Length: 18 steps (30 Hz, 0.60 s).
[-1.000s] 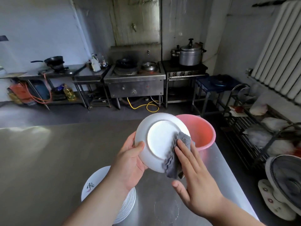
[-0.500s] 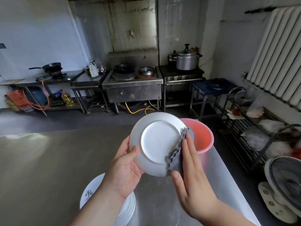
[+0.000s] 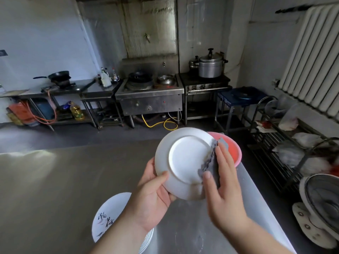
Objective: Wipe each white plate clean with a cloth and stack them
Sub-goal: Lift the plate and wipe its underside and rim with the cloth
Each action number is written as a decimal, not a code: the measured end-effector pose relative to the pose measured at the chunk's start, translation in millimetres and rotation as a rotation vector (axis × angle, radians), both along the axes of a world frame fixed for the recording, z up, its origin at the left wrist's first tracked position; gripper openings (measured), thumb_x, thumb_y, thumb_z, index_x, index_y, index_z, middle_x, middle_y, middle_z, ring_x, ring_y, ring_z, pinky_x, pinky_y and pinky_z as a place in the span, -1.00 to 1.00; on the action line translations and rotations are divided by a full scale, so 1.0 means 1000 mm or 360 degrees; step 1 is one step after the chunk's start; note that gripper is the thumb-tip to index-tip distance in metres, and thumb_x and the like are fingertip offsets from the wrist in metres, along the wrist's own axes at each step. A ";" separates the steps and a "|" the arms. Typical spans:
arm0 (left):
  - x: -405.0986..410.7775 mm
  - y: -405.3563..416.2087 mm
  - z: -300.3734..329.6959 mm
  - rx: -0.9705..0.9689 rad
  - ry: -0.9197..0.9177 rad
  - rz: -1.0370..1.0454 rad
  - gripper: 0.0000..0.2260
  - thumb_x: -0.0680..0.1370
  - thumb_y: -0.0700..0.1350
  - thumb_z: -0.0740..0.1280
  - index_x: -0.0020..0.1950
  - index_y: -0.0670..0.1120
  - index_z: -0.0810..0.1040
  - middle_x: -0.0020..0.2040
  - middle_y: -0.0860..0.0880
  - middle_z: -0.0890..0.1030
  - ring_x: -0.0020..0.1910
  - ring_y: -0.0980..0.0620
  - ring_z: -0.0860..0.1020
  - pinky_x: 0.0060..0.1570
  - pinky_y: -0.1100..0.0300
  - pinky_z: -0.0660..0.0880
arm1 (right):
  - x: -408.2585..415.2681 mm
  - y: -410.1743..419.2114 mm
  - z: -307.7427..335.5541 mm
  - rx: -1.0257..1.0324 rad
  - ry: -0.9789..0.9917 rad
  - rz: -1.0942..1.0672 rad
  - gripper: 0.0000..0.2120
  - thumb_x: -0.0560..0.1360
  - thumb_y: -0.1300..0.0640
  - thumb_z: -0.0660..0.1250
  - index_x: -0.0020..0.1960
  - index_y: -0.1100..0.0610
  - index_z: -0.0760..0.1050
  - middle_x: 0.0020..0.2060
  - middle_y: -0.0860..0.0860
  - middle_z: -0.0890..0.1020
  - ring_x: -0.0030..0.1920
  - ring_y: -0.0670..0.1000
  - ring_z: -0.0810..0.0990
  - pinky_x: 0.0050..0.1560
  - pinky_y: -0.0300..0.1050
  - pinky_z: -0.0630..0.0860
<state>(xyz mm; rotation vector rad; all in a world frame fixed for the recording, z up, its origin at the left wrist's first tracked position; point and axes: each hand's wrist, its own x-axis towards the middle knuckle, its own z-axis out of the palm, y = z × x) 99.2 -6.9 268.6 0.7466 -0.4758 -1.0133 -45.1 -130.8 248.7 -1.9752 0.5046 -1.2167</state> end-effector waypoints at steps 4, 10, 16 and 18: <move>0.021 0.007 0.016 0.0193 -0.0066 -0.0058 -0.58 0.52 -0.05 0.41 0.38 0.11 0.59 0.31 -0.09 0.65 0.10 -0.06 0.69 -0.21 -0.04 0.65 | 0.000 -0.046 0.036 -0.0043 0.0082 0.0215 -0.50 0.62 0.04 0.23 0.54 0.07 0.46 0.50 -0.20 0.49 0.55 -0.15 0.36 0.51 -0.29 0.28; 0.026 0.016 0.012 0.0171 -0.0194 -0.0047 -0.52 0.57 -0.14 0.34 0.50 0.00 0.48 0.35 -0.14 0.63 0.10 -0.11 0.69 -0.25 -0.02 0.65 | -0.011 -0.025 0.016 -0.0078 0.0244 0.0264 -0.38 0.67 -0.06 0.21 0.68 0.08 0.19 0.66 -0.13 0.22 0.66 -0.05 0.16 0.64 -0.03 0.13; 0.016 0.015 0.004 0.0109 -0.0146 0.0108 -0.50 0.57 -0.17 0.31 0.53 0.00 0.40 0.46 -0.18 0.55 0.29 -0.24 0.64 -0.03 -0.22 0.65 | -0.011 0.018 -0.011 -0.0326 0.0417 0.0227 -0.23 0.71 -0.17 0.11 0.69 0.27 -0.09 0.71 0.07 -0.08 0.70 0.09 -0.07 0.66 0.04 0.00; 0.011 0.015 0.005 0.0087 -0.0128 0.0107 -0.51 0.58 -0.18 0.30 0.53 0.00 0.40 0.47 -0.18 0.54 0.34 -0.26 0.61 0.02 -0.27 0.63 | -0.003 -0.002 0.011 -0.0224 0.0403 0.0170 -0.33 0.71 -0.10 0.10 0.69 0.20 0.01 0.71 -0.01 0.03 0.69 -0.03 -0.01 0.67 0.01 0.02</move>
